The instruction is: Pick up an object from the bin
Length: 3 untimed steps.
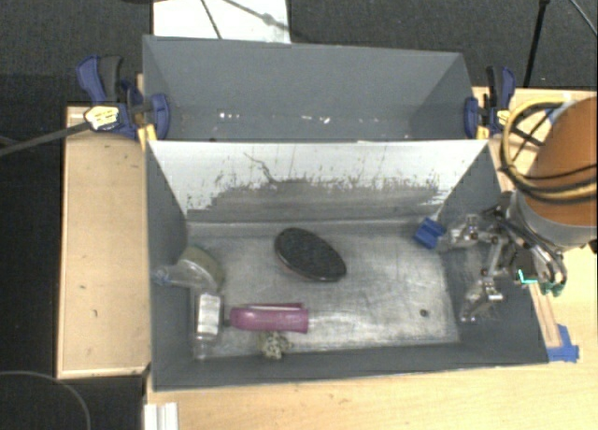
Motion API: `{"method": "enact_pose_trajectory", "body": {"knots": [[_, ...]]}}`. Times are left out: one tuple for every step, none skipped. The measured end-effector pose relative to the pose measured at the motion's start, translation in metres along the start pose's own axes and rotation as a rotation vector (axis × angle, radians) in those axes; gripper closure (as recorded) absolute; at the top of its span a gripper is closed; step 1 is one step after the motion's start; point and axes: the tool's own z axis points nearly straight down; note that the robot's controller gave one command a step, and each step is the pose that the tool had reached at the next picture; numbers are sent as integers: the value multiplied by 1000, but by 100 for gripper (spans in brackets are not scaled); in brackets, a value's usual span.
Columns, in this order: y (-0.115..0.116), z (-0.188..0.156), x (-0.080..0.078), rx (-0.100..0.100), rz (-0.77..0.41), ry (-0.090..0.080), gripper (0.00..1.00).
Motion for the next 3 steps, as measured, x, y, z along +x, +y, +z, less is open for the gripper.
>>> {"method": "enact_pose_trajectory", "body": {"knots": [[60, 121, -11, -2, -115, 1, 0], [117, 87, -51, -2, 118, -9, 0], [164, 160, -90, 0, -148, -11, 0]]}}
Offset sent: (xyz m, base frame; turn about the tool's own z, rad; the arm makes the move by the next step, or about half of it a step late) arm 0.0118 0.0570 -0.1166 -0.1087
